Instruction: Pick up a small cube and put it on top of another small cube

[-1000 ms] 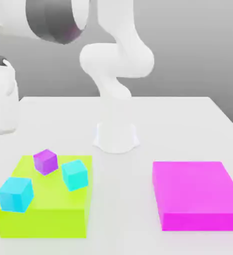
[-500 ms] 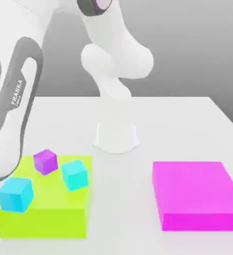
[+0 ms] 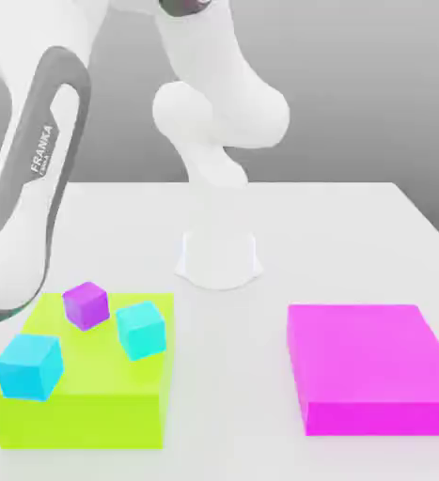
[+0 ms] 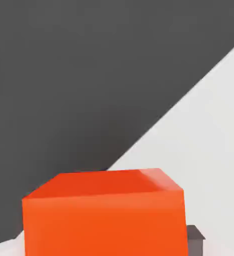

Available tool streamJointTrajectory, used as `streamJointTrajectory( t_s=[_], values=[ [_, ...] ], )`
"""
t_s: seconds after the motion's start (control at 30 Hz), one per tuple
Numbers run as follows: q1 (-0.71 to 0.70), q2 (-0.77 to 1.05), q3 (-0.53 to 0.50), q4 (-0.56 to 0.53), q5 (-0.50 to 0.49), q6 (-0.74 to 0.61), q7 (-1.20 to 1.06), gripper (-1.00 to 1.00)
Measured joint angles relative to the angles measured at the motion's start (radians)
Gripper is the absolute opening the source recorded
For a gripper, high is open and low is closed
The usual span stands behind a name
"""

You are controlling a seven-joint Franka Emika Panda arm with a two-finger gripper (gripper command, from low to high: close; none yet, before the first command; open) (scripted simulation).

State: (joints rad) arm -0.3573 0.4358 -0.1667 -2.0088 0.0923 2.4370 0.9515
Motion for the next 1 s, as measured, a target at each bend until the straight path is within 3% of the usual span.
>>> streamJointTrajectory(
  t_s=[0.43, 0.77, 0.93, 0.97, 1.0],
  values=[
    [0.126, -0.476, 0.014, -0.392, -0.133, -0.077, 0.118, -1.0],
    [0.159, -0.83, 0.068, -0.691, -0.141, -0.13, 0.149, -1.0],
    [0.161, -0.731, 0.07, -0.768, -0.134, 0.047, 0.143, -1.0],
    [0.161, -0.714, 0.07, -0.776, -0.133, 0.071, 0.142, 1.0],
    [0.161, -0.714, 0.07, -0.776, -0.133, 0.071, 0.142, 1.0]
  ],
)
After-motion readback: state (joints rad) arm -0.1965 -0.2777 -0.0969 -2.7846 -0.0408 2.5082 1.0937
